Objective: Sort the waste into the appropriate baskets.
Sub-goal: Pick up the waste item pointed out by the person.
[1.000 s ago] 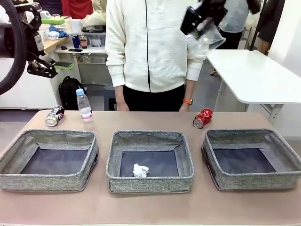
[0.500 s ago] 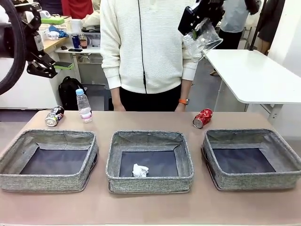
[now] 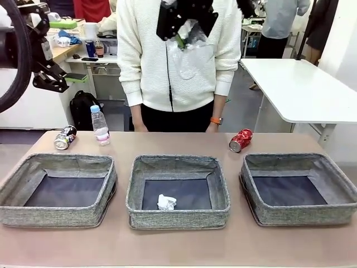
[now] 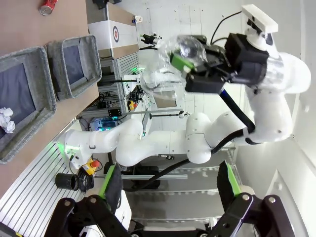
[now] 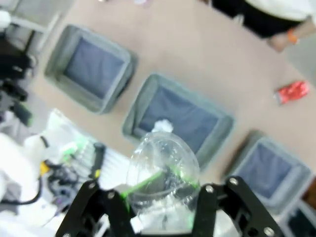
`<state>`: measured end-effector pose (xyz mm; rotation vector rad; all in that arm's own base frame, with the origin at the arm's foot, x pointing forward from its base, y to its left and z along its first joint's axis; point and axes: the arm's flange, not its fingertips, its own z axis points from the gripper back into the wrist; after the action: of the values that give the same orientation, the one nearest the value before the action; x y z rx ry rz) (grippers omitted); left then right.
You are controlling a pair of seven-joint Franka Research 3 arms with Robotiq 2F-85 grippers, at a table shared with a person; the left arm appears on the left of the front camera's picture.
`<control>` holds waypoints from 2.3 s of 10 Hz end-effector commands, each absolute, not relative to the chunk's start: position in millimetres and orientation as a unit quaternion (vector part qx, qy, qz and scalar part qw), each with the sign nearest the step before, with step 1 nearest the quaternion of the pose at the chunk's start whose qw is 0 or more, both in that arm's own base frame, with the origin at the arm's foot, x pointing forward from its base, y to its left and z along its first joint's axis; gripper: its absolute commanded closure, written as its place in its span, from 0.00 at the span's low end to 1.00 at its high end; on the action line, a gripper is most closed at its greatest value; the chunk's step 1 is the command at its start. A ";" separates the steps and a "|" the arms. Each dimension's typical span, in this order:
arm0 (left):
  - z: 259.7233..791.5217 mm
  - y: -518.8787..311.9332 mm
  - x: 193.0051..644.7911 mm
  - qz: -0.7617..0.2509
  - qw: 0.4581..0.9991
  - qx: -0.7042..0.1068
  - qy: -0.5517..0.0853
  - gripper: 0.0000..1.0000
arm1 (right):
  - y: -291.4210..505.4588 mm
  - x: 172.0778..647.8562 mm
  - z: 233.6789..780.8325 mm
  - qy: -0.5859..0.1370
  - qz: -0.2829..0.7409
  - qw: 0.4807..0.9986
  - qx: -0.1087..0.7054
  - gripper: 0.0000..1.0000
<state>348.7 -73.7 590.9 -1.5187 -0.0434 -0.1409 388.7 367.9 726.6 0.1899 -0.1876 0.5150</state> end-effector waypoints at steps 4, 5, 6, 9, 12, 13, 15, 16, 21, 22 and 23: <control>590.3 -70.6 347.2 -0.077 0.723 -0.686 -0.022 0.00 | 366.3 367.2 772.2 -0.034 0.126 0.991 -0.016 1.00; 590.3 -70.6 347.2 -0.077 0.723 -0.686 -0.022 0.00 | 370.4 361.8 774.0 -0.037 0.126 0.991 0.000 1.00; 590.3 -70.6 347.2 -0.077 0.723 -0.686 -0.022 0.00 | 376.0 360.6 770.8 -0.032 0.131 0.991 0.008 1.00; 590.3 -70.6 347.2 -0.077 0.723 -0.686 -0.022 0.00 | 353.4 356.3 764.8 -0.036 0.139 0.990 0.002 1.00; 590.3 -70.6 347.2 -0.077 0.723 -0.686 -0.022 0.00 | 372.6 359.7 760.5 -0.042 0.114 0.992 0.016 1.00; 590.3 -70.6 347.2 -0.077 0.723 -0.686 -0.022 0.00 | 388.4 357.4 761.2 -0.044 0.123 0.990 0.043 1.00; 590.3 -70.6 347.2 -0.077 0.723 -0.686 -0.022 0.00 | 401.6 358.1 757.8 -0.036 0.128 0.991 0.035 1.00; 590.3 -70.6 347.2 -0.077 0.723 -0.686 -0.022 0.00 | 381.4 357.5 756.2 -0.040 0.146 0.988 0.026 1.00; 590.3 -70.6 347.2 -0.077 0.723 -0.686 -0.022 0.00 | 381.4 357.5 756.2 -0.040 0.146 0.988 0.026 1.00; 590.3 -70.6 347.2 -0.077 0.723 -0.686 -0.022 0.00 | 381.4 357.5 756.2 -0.040 0.146 0.988 0.026 1.00; 590.3 -70.6 347.2 -0.077 0.723 -0.686 -0.022 0.00 | 381.4 357.5 756.2 -0.040 0.146 0.988 0.026 1.00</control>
<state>348.7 -73.6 591.0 -1.5187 -0.0440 -0.1408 358.3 385.5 753.7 0.0565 -0.0823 0.2863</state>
